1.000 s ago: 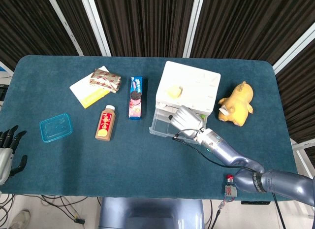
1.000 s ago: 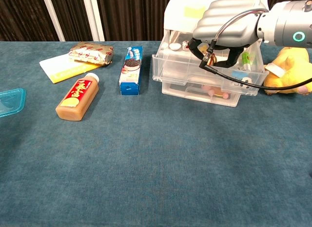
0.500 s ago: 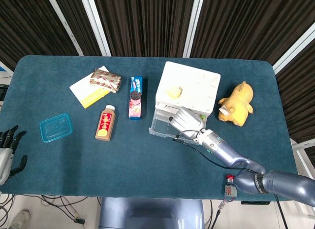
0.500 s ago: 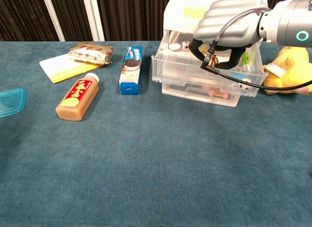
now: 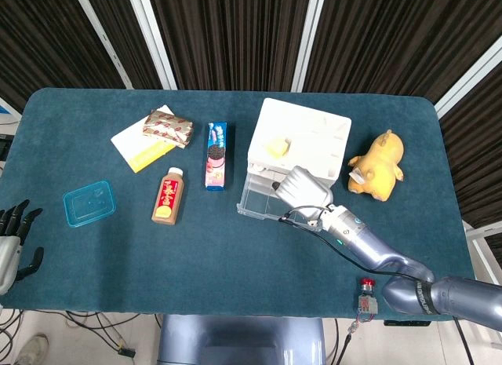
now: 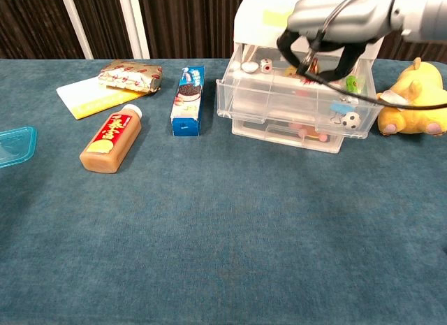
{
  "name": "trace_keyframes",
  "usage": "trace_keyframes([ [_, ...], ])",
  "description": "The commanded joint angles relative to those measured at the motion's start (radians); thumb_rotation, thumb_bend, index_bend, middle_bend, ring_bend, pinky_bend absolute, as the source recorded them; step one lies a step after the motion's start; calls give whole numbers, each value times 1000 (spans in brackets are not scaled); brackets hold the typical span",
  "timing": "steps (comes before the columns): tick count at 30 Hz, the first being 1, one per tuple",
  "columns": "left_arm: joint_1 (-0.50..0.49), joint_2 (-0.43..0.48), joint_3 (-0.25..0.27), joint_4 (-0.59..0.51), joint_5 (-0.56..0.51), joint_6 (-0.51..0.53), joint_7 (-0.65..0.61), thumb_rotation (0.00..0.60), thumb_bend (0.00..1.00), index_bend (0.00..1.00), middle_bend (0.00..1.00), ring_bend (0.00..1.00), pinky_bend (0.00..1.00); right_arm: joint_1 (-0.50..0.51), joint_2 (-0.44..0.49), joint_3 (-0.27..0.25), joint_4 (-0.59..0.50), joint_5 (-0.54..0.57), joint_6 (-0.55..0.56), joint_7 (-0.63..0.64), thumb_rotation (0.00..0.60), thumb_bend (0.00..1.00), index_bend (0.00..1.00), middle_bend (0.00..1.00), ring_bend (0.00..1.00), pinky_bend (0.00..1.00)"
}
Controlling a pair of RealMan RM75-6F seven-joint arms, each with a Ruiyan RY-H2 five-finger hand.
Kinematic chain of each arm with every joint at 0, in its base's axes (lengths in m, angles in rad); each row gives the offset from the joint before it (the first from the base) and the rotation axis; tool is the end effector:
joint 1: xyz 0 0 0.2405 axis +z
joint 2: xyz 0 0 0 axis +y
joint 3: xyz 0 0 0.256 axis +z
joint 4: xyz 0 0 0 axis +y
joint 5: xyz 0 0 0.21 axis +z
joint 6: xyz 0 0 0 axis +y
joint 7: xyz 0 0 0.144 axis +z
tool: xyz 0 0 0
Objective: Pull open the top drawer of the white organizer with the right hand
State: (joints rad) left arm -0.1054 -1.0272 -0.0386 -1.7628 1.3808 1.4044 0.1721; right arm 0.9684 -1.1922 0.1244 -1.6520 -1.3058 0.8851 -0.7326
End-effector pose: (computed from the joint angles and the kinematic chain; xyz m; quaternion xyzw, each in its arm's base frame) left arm -0.3045 0.1815 0.1674 -0.6070 -0.4015 -0.3138 0.6098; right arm -0.0784 -0.3687 0.0703 0.8530 0.0097 0.2778 0.4418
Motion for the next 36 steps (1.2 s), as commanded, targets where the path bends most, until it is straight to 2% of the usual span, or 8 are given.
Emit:
trace_keyframes([
  [1, 1, 0, 0, 0, 0, 1, -1, 600, 442, 115, 0, 0, 0, -16, 41, 9, -43, 0, 20, 22, 600, 379, 584, 952, 1000, 1000],
  [6, 0, 0, 1, 0, 2, 1, 0, 600, 442, 115, 0, 0, 0, -50, 126, 11, -113, -25, 60, 45, 600, 380, 584, 952, 1000, 1000],
  [15, 0, 0, 2, -3, 6, 4, 4, 600, 441, 115, 0, 0, 0, -143, 282, 1, -173, -56, 143, 114, 600, 380, 584, 952, 1000, 1000],
  [21, 1, 1, 2, -7, 7, 6, 6, 600, 442, 114, 0, 0, 0, -212, 355, -56, -162, -101, 141, 147, 600, 380, 586, 952, 1000, 1000],
  [25, 1, 1, 1, -6, 7, 6, 4, 600, 442, 115, 0, 0, 0, -240, 348, -97, -140, -120, 108, 142, 600, 380, 586, 952, 1000, 1000],
  [29, 0, 1, 2, -5, 6, 4, 5, 600, 442, 114, 0, 0, 0, -268, 294, -124, -99, -132, 93, 138, 600, 380, 586, 952, 1000, 1000],
  [36, 1, 2, 1, -6, 5, 6, 4, 600, 442, 114, 0, 0, 0, -293, 196, -132, -40, -140, 99, 117, 600, 379, 586, 952, 1000, 1000],
])
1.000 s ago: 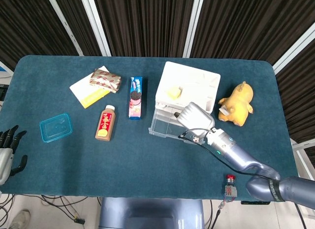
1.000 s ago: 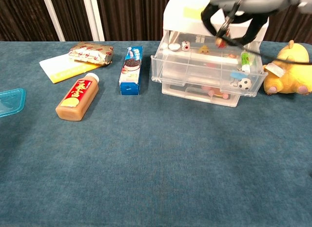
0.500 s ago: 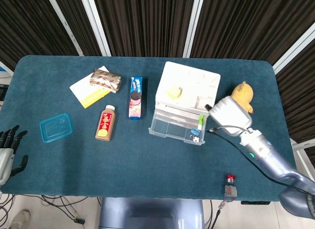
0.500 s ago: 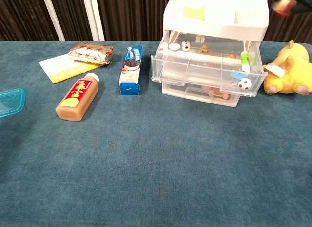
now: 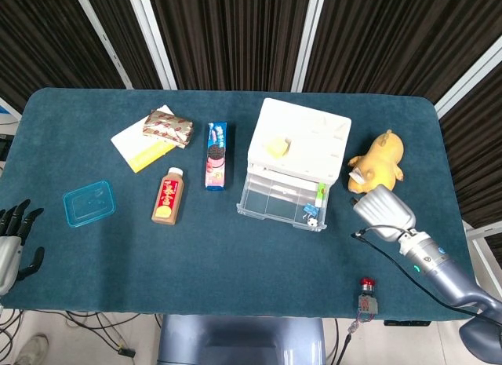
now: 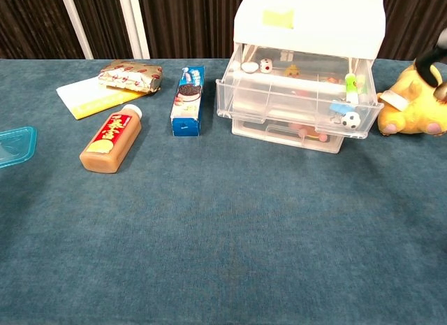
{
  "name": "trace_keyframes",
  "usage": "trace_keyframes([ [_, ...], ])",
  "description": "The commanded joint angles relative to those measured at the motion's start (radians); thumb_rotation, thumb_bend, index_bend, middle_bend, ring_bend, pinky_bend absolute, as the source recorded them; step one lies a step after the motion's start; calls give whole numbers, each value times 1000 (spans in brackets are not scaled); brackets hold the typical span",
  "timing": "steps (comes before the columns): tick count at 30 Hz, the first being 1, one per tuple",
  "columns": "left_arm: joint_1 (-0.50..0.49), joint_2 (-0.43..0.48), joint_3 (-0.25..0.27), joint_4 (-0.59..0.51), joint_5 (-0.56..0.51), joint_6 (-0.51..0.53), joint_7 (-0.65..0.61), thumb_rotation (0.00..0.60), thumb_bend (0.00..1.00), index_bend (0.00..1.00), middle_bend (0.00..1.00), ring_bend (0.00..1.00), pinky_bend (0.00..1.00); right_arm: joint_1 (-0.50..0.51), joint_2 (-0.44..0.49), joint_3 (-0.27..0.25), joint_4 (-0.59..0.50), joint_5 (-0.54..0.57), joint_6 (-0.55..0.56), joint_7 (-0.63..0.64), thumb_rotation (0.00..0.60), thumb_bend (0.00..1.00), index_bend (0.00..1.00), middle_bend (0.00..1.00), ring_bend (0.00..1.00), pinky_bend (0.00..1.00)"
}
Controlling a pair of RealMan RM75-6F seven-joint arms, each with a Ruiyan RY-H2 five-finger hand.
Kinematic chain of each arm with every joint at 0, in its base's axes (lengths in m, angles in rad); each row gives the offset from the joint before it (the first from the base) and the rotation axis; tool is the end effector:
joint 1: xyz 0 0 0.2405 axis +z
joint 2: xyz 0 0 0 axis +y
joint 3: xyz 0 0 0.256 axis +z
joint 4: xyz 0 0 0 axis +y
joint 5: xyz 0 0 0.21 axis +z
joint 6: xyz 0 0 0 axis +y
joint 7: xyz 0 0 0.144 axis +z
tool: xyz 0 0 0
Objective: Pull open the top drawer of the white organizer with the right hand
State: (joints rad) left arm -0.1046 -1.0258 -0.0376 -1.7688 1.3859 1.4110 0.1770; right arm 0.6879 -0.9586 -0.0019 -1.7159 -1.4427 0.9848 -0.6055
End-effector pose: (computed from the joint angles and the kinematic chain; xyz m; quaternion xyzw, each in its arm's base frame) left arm -0.3026 0.1810 0.1677 -0.6077 -0.3988 -0.3158 0.6099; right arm -0.1981 -0.3161 0.1357 0.8482 -0.0639 0.1887 0.4907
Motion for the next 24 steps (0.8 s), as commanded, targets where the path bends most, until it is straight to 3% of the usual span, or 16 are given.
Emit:
trace_keyframes([
  [1, 0, 0, 0, 0, -1, -1, -1, 600, 442, 114, 0, 0, 0, -16, -54, -7, 32, -4, 1, -13, 600, 379, 586, 952, 1000, 1000],
  [12, -1, 0, 1, 4, -1, -4, -3, 600, 442, 113, 0, 0, 0, -43, -241, -26, 129, -23, 1, -34, 600, 379, 589, 952, 1000, 1000],
  [24, -2, -1, 1, 2, -1, -4, 0, 600, 442, 113, 0, 0, 0, -40, -373, -2, 203, -7, -9, -52, 600, 379, 602, 952, 1000, 1000],
])
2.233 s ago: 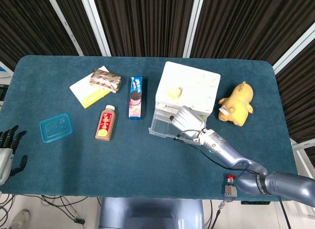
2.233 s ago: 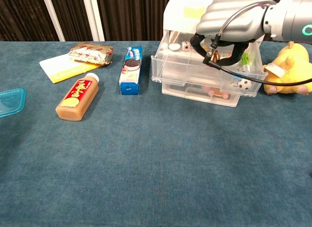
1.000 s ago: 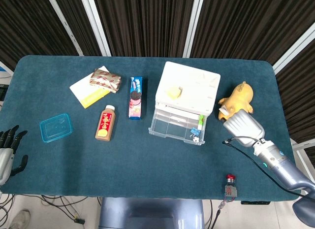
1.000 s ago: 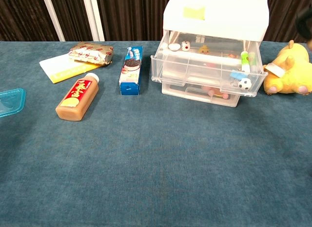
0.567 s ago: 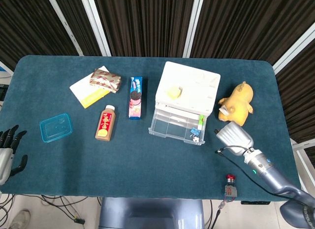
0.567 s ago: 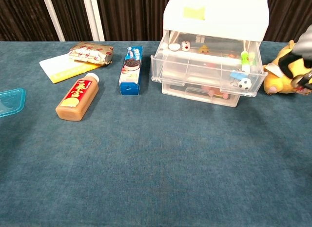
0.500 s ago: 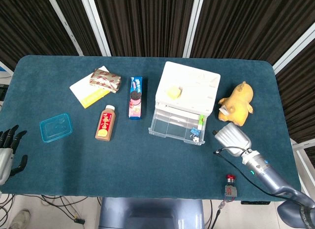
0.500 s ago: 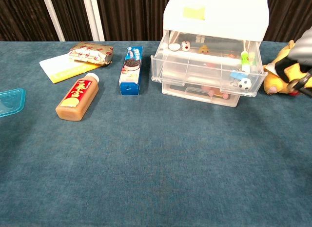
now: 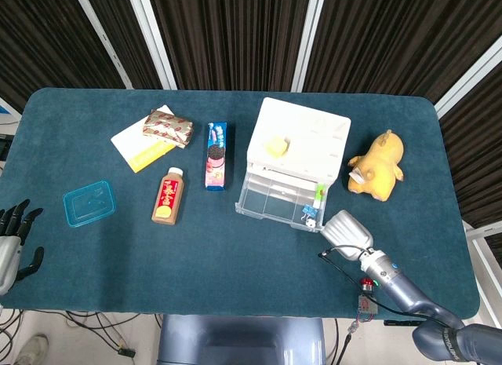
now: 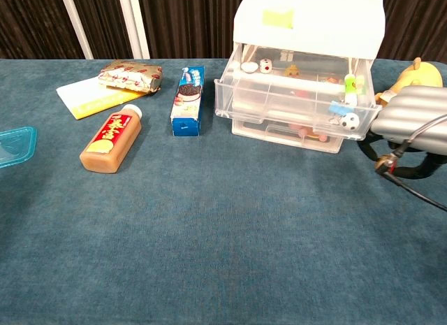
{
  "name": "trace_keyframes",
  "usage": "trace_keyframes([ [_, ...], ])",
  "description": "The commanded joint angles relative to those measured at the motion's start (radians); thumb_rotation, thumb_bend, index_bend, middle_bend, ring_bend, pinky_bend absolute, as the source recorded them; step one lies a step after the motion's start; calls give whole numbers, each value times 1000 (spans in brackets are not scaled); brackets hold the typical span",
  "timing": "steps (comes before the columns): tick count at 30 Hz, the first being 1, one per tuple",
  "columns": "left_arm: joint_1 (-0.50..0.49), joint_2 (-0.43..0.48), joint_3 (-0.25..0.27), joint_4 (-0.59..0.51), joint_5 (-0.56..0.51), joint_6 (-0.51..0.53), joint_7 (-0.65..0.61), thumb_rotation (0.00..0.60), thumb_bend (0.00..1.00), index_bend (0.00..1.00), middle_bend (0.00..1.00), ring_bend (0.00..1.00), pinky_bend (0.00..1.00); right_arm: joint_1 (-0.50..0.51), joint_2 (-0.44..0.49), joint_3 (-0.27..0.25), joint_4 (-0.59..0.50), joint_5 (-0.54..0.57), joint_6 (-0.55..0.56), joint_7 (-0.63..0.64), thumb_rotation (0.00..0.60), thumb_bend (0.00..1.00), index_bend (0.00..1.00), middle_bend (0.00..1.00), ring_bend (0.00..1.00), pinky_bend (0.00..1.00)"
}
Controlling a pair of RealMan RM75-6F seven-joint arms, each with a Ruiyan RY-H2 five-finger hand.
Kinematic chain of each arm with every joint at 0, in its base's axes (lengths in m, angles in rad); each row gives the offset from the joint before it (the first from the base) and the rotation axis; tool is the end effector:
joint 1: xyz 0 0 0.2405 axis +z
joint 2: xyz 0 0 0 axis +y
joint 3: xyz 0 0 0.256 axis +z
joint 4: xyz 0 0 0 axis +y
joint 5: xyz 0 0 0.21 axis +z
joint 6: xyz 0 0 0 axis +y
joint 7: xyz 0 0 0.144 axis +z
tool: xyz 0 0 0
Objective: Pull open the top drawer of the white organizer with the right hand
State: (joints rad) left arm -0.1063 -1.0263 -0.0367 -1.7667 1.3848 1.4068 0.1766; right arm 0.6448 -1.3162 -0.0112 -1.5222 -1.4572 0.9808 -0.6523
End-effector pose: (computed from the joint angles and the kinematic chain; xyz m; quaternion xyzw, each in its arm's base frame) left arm -0.3032 0.1813 0.1671 -0.6088 -0.3996 -0.3143 0.6090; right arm -0.2083 -0.3014 0.0309 0.8639 -0.0976 0.2158 0.4445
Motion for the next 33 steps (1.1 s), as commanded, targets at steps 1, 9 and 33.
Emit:
trace_keyframes([
  [1, 0, 0, 0, 0, 0, 1, 0, 600, 442, 113, 0, 0, 0, 4, -21, 8, 13, 10, -8, -7, 600, 379, 602, 952, 1000, 1000],
  [9, 0, 1, -1, 1, -2, 1, -2, 600, 442, 113, 0, 0, 0, 18, -78, 13, 51, 27, -39, -24, 600, 374, 602, 952, 1000, 1000],
  [33, 0, 1, 0, -1, -1, 1, 1, 600, 442, 112, 0, 0, 0, 5, -124, -10, 136, 35, -54, -29, 600, 366, 602, 952, 1000, 1000],
])
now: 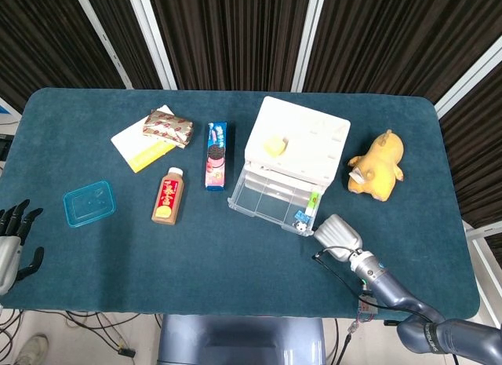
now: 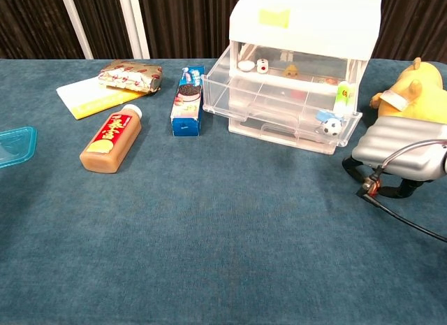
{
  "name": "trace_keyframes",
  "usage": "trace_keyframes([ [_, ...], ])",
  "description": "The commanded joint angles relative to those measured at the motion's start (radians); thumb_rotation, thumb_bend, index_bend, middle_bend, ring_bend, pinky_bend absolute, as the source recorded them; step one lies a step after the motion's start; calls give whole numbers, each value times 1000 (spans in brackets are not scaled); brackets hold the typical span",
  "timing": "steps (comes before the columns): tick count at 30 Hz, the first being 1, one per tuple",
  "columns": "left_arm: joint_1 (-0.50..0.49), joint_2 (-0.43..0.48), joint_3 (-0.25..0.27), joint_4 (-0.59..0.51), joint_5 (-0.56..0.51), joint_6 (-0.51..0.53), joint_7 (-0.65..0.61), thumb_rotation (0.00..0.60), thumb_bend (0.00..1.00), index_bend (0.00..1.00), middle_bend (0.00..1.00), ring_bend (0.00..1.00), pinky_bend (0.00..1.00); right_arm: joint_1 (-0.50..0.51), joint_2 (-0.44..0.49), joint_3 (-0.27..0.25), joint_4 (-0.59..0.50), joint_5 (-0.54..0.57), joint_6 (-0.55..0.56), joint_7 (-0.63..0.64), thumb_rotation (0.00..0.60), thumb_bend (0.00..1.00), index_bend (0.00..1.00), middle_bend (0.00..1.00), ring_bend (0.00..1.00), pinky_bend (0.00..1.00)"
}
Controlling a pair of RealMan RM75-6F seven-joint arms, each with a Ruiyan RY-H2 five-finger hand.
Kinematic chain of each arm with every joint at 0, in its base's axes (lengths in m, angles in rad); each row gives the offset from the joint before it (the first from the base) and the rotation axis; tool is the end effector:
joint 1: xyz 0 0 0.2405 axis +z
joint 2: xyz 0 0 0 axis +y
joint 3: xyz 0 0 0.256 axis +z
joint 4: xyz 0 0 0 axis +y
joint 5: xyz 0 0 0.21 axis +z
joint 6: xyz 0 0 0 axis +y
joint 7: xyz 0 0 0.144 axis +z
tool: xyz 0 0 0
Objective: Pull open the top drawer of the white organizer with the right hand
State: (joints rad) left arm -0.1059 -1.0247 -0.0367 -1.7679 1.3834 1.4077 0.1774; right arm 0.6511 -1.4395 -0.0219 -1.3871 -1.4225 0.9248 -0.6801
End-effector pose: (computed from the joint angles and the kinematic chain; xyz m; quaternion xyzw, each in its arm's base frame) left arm -0.3033 0.1812 0.1677 -0.6083 -0.3994 -0.3138 0.6099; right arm -0.2230 -0.3049 -0.0052 0.8754 -0.1004 0.1823 0.4363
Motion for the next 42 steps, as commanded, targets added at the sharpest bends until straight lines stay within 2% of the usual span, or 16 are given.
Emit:
trace_keyframes([
  [1, 0, 0, 0, 0, 0, 0, 0, 600, 442, 112, 0, 0, 0, -2, -2, 2, 2, -1, 6, -3, 600, 361, 597, 952, 1000, 1000],
  [3, 0, 0, 0, 1, -1, 0, 1, 600, 442, 112, 0, 0, 0, -4, -3, 3, 1, -2, 12, -4, 600, 349, 562, 952, 1000, 1000],
  [8, 0, 0, 0, 1, -1, 0, 1, 600, 442, 112, 0, 0, 0, -7, 1, 2, -6, 5, 11, -15, 600, 320, 381, 951, 1000, 1000],
  [14, 0, -1, 0, 1, -3, -1, 3, 600, 442, 112, 0, 0, 0, -9, 11, 1, -25, 33, -4, -51, 600, 294, 281, 947, 1000, 1000],
  [22, 1, 0, 1, 0, -4, -1, 4, 600, 442, 112, 0, 0, 0, -22, 31, 16, -50, 55, 35, -89, 600, 286, 251, 945, 1000, 1000],
  [33, 0, -1, 2, -2, 3, 1, 8, 600, 442, 112, 0, 0, 0, -92, 182, 11, -124, 101, 115, -73, 600, 286, 249, 933, 1000, 1000],
  [36, 1, -1, 2, -2, 4, 3, 10, 600, 442, 112, 0, 0, 0, -117, 238, 30, -147, 156, 137, -53, 600, 272, 238, 865, 962, 977],
  [38, 1, 0, 2, -3, 4, 4, 11, 600, 442, 112, 0, 0, 0, -132, 277, 53, -176, 213, 152, -43, 600, 259, 233, 771, 885, 899],
  [42, 1, 0, 1, -5, 7, 8, 13, 600, 442, 112, 0, 0, 0, -189, 333, 121, -241, 286, 257, 69, 600, 245, 201, 512, 675, 658],
])
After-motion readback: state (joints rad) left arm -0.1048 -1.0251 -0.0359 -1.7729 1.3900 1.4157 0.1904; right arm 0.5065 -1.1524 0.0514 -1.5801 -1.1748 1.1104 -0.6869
